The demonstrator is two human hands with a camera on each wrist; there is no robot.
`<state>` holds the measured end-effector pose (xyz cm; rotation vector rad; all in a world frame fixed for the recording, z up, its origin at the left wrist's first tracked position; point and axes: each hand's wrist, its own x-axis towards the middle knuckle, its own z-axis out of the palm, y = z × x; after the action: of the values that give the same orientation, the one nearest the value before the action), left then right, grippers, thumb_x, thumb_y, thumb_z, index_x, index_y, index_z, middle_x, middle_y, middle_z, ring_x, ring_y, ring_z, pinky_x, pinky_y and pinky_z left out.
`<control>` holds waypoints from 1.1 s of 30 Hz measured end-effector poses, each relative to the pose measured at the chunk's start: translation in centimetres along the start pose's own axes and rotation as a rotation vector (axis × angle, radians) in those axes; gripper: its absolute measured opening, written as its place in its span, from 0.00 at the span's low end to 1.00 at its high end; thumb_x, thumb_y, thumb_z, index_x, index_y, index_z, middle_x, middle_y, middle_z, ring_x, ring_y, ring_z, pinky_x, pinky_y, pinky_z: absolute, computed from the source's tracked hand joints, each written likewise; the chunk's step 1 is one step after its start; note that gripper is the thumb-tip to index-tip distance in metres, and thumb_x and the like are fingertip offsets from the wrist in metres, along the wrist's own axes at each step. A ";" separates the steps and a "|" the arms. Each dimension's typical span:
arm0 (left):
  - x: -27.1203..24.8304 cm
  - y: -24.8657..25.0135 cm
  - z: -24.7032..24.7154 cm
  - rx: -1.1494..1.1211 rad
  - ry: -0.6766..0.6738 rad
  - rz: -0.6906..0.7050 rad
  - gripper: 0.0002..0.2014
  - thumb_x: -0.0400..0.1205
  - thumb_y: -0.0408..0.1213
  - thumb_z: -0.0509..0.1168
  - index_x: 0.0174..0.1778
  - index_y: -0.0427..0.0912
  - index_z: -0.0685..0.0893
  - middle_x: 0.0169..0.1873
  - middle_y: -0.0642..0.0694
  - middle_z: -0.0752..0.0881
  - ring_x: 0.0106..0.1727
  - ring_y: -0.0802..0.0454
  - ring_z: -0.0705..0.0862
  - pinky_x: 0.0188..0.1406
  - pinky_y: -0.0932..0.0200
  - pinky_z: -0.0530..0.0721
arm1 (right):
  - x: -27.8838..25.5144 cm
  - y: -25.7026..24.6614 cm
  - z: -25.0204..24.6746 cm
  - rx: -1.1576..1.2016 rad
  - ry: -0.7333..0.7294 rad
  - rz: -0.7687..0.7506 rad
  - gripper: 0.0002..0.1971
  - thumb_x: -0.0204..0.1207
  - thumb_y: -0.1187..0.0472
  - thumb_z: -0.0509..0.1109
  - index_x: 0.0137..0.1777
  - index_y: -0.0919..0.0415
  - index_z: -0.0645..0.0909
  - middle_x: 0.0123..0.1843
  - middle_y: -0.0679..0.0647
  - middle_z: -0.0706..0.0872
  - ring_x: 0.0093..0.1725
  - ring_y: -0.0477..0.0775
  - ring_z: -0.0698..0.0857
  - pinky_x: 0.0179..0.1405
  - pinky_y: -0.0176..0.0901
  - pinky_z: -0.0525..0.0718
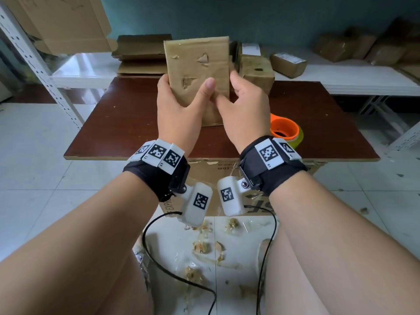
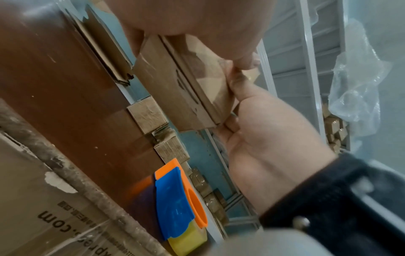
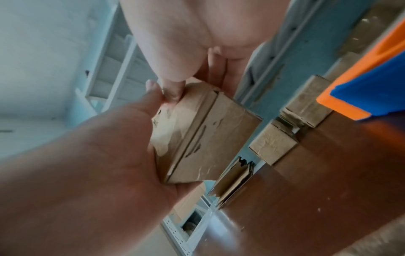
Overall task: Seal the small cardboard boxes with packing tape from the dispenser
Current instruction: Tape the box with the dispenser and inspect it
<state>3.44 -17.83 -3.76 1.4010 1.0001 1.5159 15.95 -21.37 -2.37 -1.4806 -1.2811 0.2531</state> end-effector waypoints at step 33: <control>0.3 0.5 0.5 0.116 -0.227 -0.148 0.36 0.89 0.71 0.46 0.84 0.54 0.78 0.74 0.61 0.85 0.76 0.63 0.82 0.83 0.53 0.76 | 0.9 1.5 0.3 0.242 -0.100 0.354 0.32 0.73 0.29 0.78 0.67 0.50 0.85 0.57 0.40 0.93 0.58 0.40 0.91 0.66 0.48 0.88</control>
<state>3.91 -17.74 -3.14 1.5071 1.0381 1.1783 16.88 -20.18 -3.24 -1.4904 -1.0174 0.6990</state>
